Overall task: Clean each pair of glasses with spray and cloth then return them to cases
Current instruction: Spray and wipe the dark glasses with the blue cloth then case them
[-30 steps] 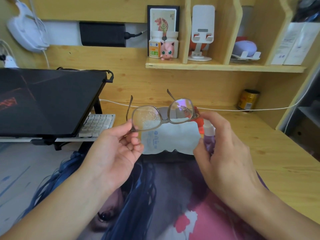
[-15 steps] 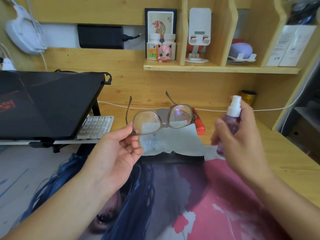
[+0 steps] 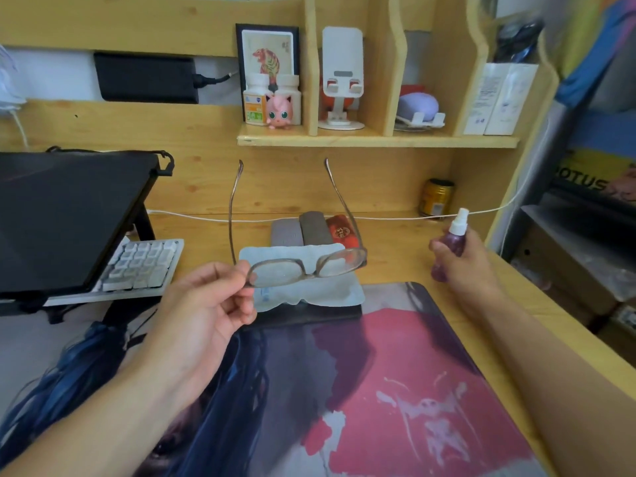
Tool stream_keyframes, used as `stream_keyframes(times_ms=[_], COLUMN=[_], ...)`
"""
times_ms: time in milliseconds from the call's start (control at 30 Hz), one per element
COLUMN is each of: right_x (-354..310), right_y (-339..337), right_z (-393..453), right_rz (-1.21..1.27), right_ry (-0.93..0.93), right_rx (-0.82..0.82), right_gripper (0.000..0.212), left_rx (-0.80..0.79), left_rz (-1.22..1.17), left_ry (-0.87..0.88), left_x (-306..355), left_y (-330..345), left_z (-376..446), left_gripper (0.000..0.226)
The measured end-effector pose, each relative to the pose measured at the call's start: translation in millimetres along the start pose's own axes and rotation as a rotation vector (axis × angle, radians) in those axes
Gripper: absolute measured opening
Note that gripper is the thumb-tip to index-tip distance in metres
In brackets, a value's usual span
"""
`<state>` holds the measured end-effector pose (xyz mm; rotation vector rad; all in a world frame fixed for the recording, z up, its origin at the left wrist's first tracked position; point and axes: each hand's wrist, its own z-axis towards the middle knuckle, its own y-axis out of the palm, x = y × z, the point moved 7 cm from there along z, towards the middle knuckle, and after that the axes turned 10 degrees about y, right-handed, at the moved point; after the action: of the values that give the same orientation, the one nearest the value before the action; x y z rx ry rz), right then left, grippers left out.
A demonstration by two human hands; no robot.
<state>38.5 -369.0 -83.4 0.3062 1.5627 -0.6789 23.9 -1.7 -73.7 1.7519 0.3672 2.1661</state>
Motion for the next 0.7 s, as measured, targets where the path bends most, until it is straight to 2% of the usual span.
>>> stream_keyframes(times_ms=[133,167,233,267,300,333,400,467,567,700], right_x=[-7.5,-17.1,-44.2,-54.9,-61.4,-66.0,-63.9,-53.0,-43.8,-41.1], right_y=[-4.8,-12.1,-33.5,-37.7,-32.5,-17.6,27.8,69.2,88.2,85.8], right_z=[-11.4,-19.5,-40.5,-49.8,-54.1,-58.3,-68.9,-85.3,-94.7,-95.6], right_rz=[-0.013,0.057,0.146,0.139,0.15,0.162,0.139,-0.024,-0.091,-0.021], right_ry=[-0.018,-0.081,-0.296,-0.364,-0.395,-0.403,-0.296,-0.22,-0.254,-0.224], right_rx=[0.06,0.142,0.415,0.473,0.428,0.275,-0.112,-0.366,-0.389,-0.394], right_gripper=[0.058,0.057,0.031,0.018,0.015,0.022,0.033,0.035,0.034,0.031], left_rx=[-0.013,-0.014,-0.022,-0.034,-0.047,-0.059,-0.08,-0.11,-0.144,-0.229], left_rz=[0.015,0.023,0.029,0.033,0.039,0.05,0.081,0.117,0.147,0.262], left_ry=[0.013,0.02,0.039,0.051,0.064,0.079,0.128,0.189,0.243,0.229], left_x=[-1.6,-1.6,-1.4,-0.6,0.2,0.7,3.0,7.4,10.3,8.1], left_y=[-1.6,-2.1,-3.0,-2.7,-2.0,-1.7,-2.5,-3.3,-8.3,-16.3], left_z=[0.8,1.5,2.3,2.7,2.5,2.7,4.7,7.9,14.8,21.8], left_gripper=[0.023,0.023,0.023,0.021,0.019,0.016,0.012,0.015,0.026,0.021])
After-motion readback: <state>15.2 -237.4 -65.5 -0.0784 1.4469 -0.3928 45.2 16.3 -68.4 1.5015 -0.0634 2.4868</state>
